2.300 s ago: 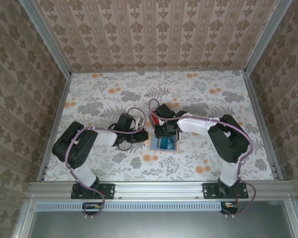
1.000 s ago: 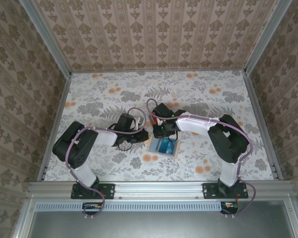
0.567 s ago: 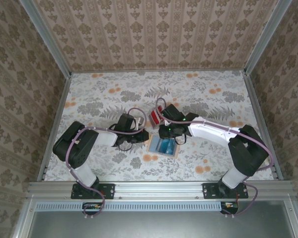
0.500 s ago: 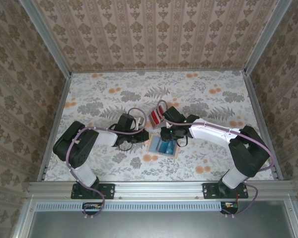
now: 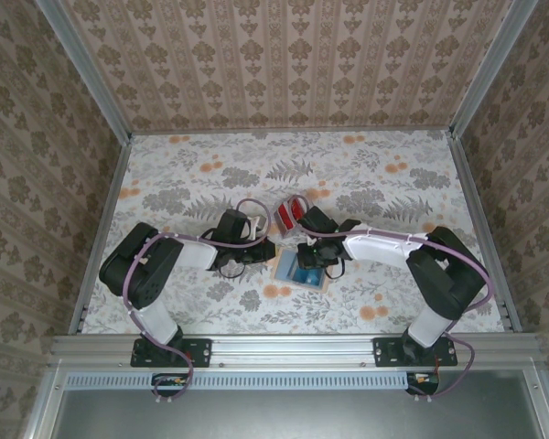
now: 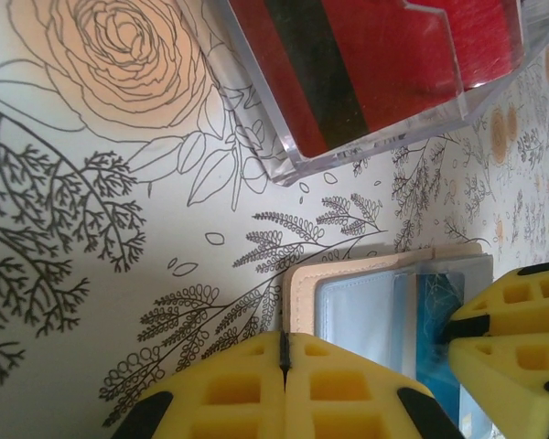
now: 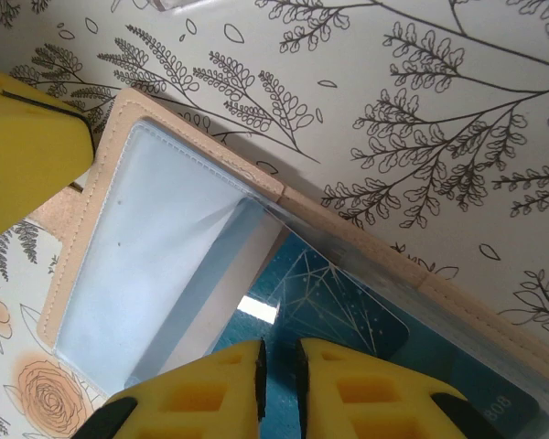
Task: Put the credit cards into the card holder
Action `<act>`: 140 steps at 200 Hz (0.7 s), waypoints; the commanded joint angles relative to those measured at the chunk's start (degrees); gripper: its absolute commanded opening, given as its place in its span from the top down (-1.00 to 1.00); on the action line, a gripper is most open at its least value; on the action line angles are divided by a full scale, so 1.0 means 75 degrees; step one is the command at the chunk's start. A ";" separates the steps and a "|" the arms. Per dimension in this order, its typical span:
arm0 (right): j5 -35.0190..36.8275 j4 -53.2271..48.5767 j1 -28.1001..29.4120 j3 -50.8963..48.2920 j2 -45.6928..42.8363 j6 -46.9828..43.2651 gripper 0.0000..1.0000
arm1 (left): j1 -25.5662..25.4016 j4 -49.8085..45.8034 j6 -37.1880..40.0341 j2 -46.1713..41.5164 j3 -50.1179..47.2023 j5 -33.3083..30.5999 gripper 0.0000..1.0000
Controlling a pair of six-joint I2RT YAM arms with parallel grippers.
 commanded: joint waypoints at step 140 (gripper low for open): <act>0.0014 0.0120 0.0194 0.0273 0.0050 0.0195 0.59 | -0.0325 -0.0818 -0.0092 0.0557 -0.0174 0.0018 1.00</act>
